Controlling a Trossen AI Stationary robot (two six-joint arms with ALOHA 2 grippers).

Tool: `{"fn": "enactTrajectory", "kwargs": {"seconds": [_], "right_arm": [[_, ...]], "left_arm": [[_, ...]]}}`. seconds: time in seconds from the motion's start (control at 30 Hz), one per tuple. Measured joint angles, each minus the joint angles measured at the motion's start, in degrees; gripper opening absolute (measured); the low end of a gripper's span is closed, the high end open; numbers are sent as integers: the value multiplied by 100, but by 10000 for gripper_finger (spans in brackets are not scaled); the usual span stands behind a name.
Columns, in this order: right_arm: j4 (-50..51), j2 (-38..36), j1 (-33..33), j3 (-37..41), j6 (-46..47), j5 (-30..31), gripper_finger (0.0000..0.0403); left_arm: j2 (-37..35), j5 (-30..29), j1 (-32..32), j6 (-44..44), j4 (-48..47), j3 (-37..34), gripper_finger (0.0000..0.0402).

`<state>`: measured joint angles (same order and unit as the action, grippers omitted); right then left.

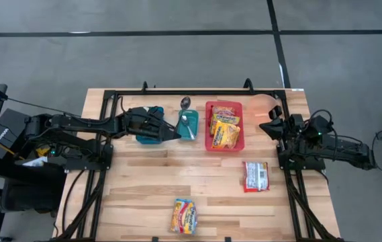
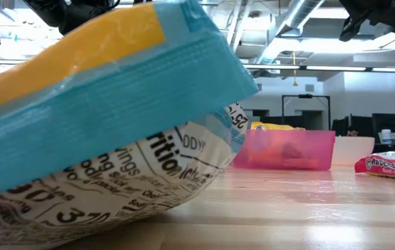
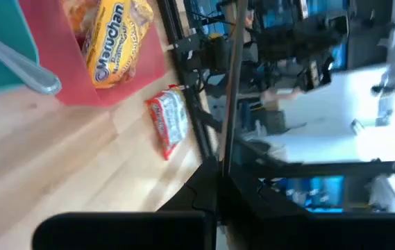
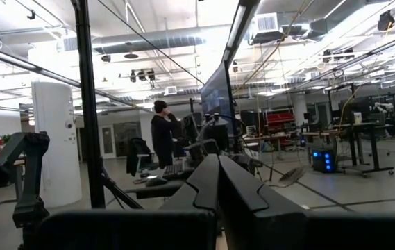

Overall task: Pick & Place Food Item
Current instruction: Put the black spoon into the green bin

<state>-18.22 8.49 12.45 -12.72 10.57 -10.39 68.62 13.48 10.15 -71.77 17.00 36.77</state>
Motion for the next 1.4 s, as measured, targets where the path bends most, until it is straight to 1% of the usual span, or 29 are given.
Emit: {"fn": "enactTrajectory", "kwargs": {"seconds": [0.03,0.1,0.27,0.37,0.47,0.67,0.77,0.87,0.9,1.1,1.17,1.3,1.4], "right_arm": [[0,0,0,1,0,0,1],[0,0,0,1,0,0,1],[0,0,0,1,0,0,1],[0,0,0,1,0,0,1],[0,0,0,1,0,0,1],[-2,0,2,1,0,0,1],[0,0,2,1,0,0,1],[-2,0,1,1,0,-2,1],[-2,0,0,0,0,-1,1],[0,0,2,1,0,-2,1],[0,0,1,1,0,-2,1],[2,2,2,1,0,-2,1],[2,0,2,1,0,-2,1]], "left_arm": [[0,-14,3,-169,19,0,0],[0,-130,3,-791,59,0,0],[0,-263,5,-3210,44,0,0],[0,-314,5,-4060,41,0,0],[0,-355,5,-4428,43,0,0],[0,-357,5,-4499,42,0,0],[8,-488,5,-5006,49,0,0],[260,-619,-21,-5358,221,4,0],[418,-621,-21,-5427,451,-2,0],[1622,-651,-1,-5879,2538,7,0],[1913,-782,0,-6029,3044,7,0],[2171,-1304,-67,-6341,3127,4,0],[2223,-1676,-154,-6489,3141,4,0]]}}
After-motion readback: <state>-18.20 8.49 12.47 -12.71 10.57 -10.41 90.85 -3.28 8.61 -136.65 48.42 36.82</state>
